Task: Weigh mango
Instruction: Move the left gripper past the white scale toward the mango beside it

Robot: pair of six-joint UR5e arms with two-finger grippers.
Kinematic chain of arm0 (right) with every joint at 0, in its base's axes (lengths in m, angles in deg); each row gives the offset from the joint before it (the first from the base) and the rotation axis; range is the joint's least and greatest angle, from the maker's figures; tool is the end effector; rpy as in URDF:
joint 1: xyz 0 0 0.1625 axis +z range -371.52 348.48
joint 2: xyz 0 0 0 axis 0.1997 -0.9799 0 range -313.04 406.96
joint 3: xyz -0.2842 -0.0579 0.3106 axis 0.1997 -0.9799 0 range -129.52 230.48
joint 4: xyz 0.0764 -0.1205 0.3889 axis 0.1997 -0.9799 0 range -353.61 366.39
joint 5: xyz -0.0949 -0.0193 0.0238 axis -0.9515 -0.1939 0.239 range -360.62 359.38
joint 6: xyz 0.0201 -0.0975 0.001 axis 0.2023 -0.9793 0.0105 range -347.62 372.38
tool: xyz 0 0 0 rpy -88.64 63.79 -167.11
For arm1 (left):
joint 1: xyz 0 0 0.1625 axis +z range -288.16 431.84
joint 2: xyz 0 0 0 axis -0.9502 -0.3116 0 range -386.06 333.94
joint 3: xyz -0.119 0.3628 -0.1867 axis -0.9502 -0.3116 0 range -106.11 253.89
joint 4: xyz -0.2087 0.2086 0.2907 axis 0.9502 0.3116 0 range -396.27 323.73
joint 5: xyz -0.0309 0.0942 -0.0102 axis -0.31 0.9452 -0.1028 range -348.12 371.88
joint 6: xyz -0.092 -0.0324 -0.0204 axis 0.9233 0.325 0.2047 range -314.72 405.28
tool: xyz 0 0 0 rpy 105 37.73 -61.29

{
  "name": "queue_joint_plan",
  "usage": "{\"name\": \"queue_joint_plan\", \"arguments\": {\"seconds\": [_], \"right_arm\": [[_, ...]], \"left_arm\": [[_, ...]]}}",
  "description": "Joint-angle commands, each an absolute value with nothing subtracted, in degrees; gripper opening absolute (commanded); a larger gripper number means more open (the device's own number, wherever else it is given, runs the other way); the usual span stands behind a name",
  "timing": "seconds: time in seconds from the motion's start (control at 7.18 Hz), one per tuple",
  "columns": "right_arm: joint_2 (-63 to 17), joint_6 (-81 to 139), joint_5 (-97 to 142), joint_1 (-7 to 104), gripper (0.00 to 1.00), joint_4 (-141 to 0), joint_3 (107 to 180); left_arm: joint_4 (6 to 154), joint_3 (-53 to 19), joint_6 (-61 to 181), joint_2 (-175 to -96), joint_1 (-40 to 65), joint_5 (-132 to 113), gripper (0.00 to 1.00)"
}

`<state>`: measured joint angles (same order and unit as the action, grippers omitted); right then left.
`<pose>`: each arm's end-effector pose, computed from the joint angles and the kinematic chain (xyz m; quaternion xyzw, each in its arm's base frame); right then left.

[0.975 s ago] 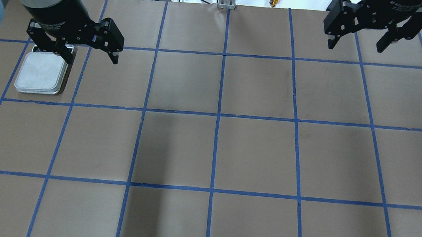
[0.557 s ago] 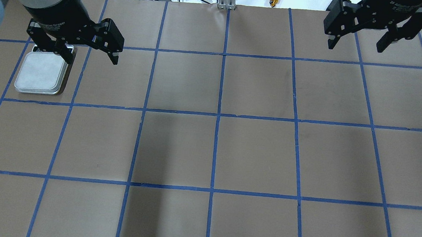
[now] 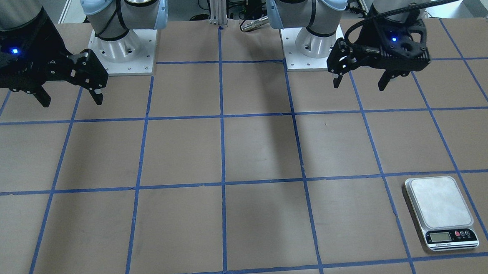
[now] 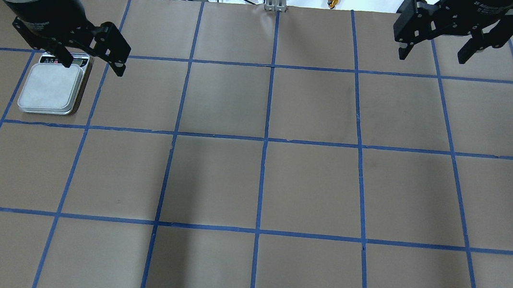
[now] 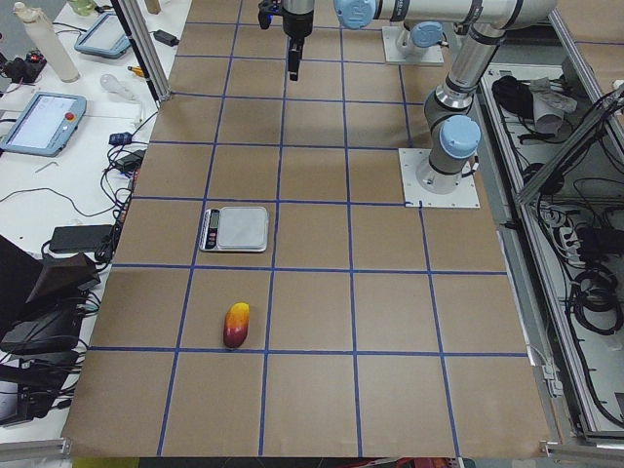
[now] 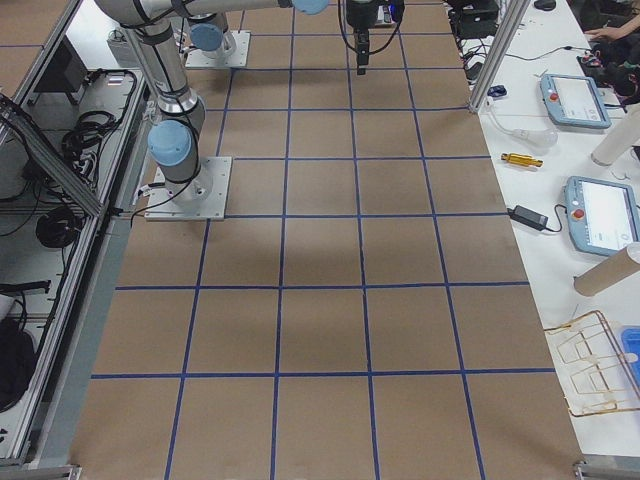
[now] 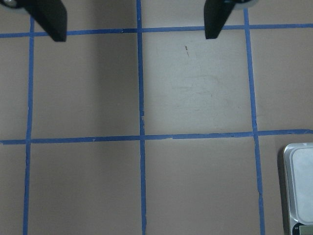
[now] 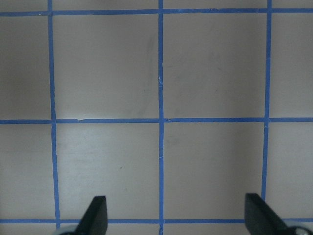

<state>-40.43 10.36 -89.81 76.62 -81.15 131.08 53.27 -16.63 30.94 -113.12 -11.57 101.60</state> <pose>0.1178 -0.5199 0.5416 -0.0016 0.9993 -0.0379 0.0058 -0.0785 -0.4868 0.5089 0.0676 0.9974 -0.0252 0.0022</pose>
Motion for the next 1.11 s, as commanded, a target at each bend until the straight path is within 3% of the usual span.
{"name": "queue_joint_plan", "arguments": {"seconds": [0.0,0.42,0.97], "right_arm": [[-40.5,10.4,-89.8,76.6,1.00,-81.2,131.1],[-40.4,10.4,-89.8,76.6,1.00,-81.2,131.1],[-40.5,10.4,-89.8,76.6,1.00,-81.2,131.1]], "left_arm": [[54.2,-16.5,17.0,-112.6,-3.3,101.9,1.00],[57.2,-13.8,-6.3,-113.9,12.2,101.6,1.00],[56.4,-8.2,-33.8,-122.5,24.5,101.6,1.00]]}}
